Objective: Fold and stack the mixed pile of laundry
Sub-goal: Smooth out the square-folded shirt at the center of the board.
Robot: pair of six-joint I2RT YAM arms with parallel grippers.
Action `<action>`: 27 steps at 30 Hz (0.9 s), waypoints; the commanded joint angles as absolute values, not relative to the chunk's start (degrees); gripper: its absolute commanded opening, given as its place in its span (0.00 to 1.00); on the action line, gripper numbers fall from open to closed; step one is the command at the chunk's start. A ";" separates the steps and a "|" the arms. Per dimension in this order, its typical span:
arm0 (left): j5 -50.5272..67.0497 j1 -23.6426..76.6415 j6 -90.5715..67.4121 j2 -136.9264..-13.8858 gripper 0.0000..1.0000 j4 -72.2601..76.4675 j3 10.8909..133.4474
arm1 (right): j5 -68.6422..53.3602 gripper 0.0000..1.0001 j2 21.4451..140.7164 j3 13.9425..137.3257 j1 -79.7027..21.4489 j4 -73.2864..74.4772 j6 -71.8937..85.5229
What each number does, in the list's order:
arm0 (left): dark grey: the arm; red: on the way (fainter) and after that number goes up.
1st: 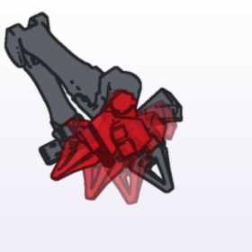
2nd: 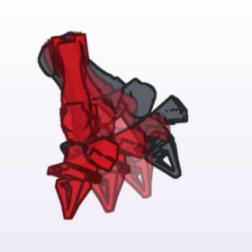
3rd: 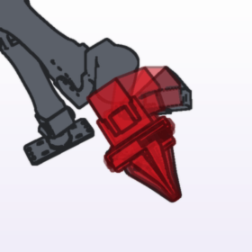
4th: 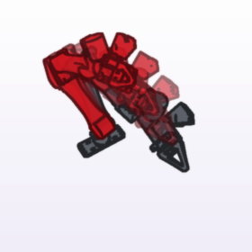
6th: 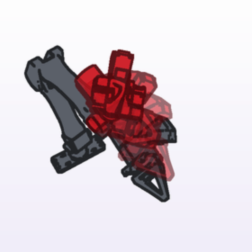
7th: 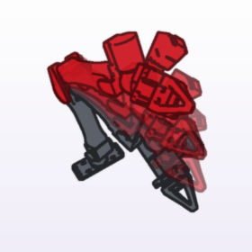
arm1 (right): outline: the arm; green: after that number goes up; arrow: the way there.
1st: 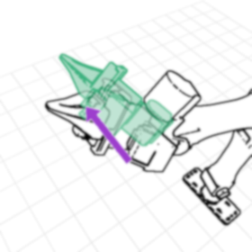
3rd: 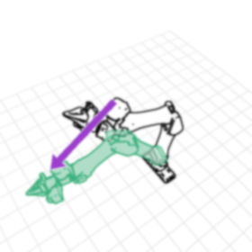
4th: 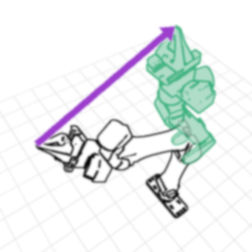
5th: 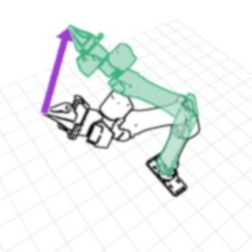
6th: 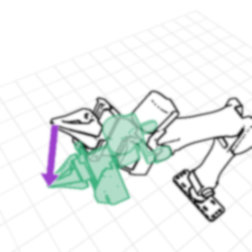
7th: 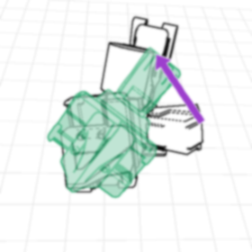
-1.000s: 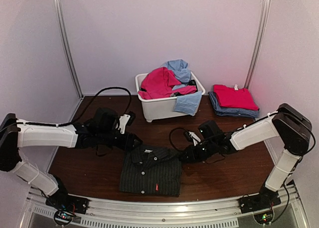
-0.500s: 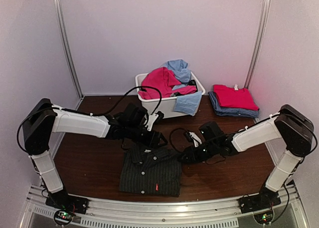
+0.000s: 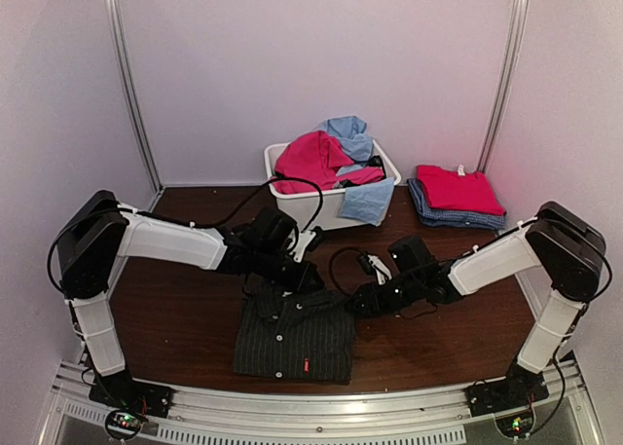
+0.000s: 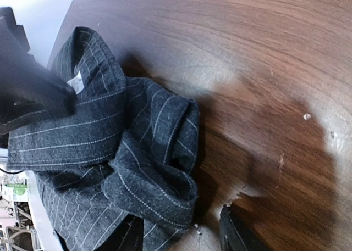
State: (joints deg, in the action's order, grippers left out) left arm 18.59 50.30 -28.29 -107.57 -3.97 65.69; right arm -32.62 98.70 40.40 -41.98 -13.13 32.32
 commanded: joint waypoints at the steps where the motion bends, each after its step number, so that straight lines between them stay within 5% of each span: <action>1: 16.37 50.41 -29.06 -107.13 0.00 -0.30 66.84 | -34.11 0.37 100.49 40.94 -41.72 -15.54 31.99; 7: 4.46 50.27 -30.75 -106.03 0.00 2.71 64.95 | -32.53 0.00 99.72 40.35 -41.17 -13.41 31.54; 13: -1.57 50.25 -30.62 -106.85 0.00 1.55 64.94 | -31.16 0.00 99.02 39.26 -40.16 -11.47 30.68; 17: -2.35 50.14 -29.36 -102.67 0.38 0.53 62.20 | -29.29 0.00 98.23 39.57 -39.19 -9.58 29.84; 19: -2.26 49.44 -29.73 -97.29 0.46 2.10 57.37 | -28.42 0.00 97.53 40.16 -38.87 -8.00 28.84; 25: -1.60 48.12 -31.51 -84.15 0.48 1.91 45.95 | -25.57 0.00 95.16 42.32 -37.05 -2.69 24.39; 27: -0.77 47.19 -32.37 -83.12 0.48 1.31 44.28 | -24.50 0.12 93.86 43.58 -36.49 -0.54 22.21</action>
